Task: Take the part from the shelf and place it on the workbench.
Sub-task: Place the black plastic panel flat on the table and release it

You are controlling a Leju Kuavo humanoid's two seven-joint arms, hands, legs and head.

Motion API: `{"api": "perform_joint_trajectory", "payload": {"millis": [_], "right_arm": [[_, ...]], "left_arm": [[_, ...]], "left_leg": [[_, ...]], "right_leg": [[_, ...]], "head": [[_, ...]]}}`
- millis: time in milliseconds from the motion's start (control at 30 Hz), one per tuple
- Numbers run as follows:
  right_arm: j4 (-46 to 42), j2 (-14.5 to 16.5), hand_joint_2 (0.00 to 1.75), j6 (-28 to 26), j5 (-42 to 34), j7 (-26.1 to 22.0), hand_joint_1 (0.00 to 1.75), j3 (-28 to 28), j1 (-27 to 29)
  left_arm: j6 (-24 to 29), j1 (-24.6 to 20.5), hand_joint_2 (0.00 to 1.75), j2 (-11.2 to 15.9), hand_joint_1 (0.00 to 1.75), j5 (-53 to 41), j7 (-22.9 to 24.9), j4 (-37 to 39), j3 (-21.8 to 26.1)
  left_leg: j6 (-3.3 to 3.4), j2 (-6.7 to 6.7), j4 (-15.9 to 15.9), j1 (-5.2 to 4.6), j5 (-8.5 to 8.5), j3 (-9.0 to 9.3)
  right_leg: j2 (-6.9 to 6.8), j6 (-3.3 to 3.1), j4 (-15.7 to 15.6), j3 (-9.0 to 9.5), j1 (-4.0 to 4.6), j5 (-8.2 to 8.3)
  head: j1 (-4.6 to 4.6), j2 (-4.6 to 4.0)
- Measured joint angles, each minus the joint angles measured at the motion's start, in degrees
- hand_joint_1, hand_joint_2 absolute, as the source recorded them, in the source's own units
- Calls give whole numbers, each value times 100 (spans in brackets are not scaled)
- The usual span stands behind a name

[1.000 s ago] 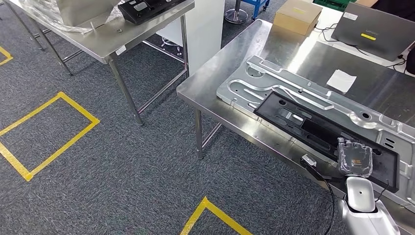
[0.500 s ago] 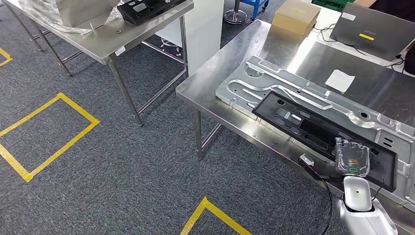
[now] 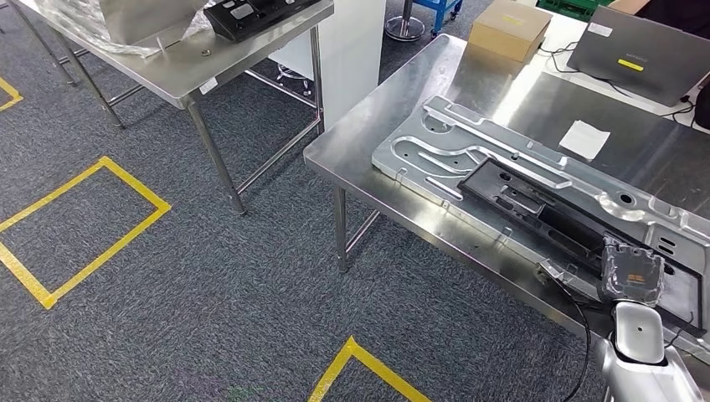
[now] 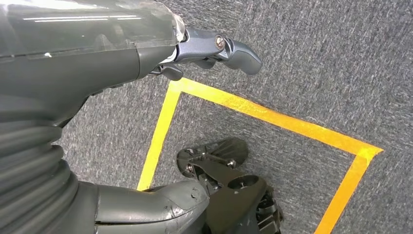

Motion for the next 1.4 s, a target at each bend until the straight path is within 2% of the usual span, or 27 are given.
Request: {"api": "perform_joint_trajectory", "payload": {"millis": [133, 333, 500, 633, 967, 1400], "right_arm": [[170, -270, 175, 123, -384, 44, 175, -460, 1], [700, -847, 175, 150, -1007, -32, 175, -1369, 95], [835, -957, 175, 172, -923, -117, 175, -1996, 407], [834, -881, 0, 164, -705, -177, 0, -2328, 685], [823, -720, 0, 72, -349, -421, 0, -2961, 922], [616, -392, 0, 73, 65, -581, 0, -3516, 1173]], "left_arm": [[-2, 1, 175, 0, 0, -32, 38, 0, 0], [25, 17, 175, -3, 0, -11, 97, 0, 15], [28, 40, 175, -14, 0, 11, 107, 0, 46], [14, 31, 175, -25, 0, 17, 113, 0, 63], [7, 12, 175, -39, 0, 23, 306, 0, 155], [77, 8, 175, -42, 0, 71, 315, 0, 242]], "left_leg": [[10, -24, 2, -6, 7, -8], [43, -170, 9, -21, 28, -51], [43, -176, 8, -21, 19, -72], [43, -93, 6, -21, -12, -64], [43, -30, 6, -12, -16, -33], [41, -2, 6, -5, -16, -23]], "right_leg": [[-25, 3, -8, 0, -6, -1], [-176, 30, -17, 3, -18, -22], [-176, 31, -18, -3, -24, -29], [-93, 34, -17, -18, -26, -29], [-36, 35, -15, -13, -13, -22], [-6, 29, -14, -10, -7, -16]], "head": [[0, 0], [2, 0], [2, 0], [-1, 0], [-1, 0], [0, 0]]}}
